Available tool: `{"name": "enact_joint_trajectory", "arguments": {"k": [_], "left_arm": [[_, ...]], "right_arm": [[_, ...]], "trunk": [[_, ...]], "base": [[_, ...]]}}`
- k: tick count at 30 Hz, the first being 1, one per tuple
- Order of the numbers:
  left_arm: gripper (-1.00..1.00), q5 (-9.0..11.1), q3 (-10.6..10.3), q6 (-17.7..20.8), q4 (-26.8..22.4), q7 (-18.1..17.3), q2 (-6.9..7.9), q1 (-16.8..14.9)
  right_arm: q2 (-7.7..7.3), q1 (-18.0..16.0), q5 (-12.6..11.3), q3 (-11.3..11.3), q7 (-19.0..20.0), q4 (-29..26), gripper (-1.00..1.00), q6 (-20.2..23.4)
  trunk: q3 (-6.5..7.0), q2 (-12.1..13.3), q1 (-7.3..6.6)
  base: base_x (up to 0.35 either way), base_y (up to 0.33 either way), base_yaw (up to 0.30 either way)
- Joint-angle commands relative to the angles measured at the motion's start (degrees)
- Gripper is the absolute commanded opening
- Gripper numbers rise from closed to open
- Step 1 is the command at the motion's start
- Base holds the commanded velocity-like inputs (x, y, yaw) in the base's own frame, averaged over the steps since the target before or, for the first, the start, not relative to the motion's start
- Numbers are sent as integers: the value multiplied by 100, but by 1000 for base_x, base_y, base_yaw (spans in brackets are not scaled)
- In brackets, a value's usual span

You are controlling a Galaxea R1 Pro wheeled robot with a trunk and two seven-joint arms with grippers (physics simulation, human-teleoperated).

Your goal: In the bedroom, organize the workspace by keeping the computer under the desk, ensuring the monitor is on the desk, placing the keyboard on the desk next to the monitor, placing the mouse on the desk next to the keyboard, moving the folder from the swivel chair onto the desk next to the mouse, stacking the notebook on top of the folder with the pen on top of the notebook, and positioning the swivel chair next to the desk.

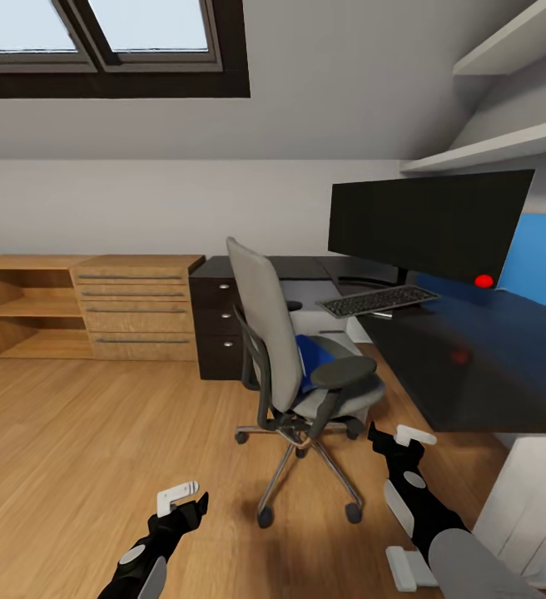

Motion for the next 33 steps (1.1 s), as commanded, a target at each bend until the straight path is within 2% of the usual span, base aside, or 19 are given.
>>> {"name": "enact_joint_trajectory", "arguments": {"k": [1, 8, 13, 30, 33], "left_arm": [[100, 51, -9, 29, -13, 26, 0, -1], [100, 54, -9, 31, -14, 36, -11, -1], [100, 47, -9, 30, -13, 38, -12, -1], [100, 45, -9, 31, -18, 32, -12, -1], [100, 45, -9, 30, -18, 31, -12, -1]], "right_arm": [[0, -4, -61, 10, 2, 2, 100, -29], [5, -4, -70, 4, -6, 3, 100, -94], [10, -4, -80, 3, -10, 16, 100, -407], [15, -4, -73, 10, -20, 84, 100, -546], [15, -4, -73, 10, -20, 84, 100, -546]], "trunk": [[-6, -2, -1], [-114, -243, 131], [-203, -444, 241], [-580, -466, 284], [-580, -466, 284]], "base": [[15, 0, 0], [5, 0, 0], [0, 0, 0], [0, 0, 0], [0, 0, 0]]}}
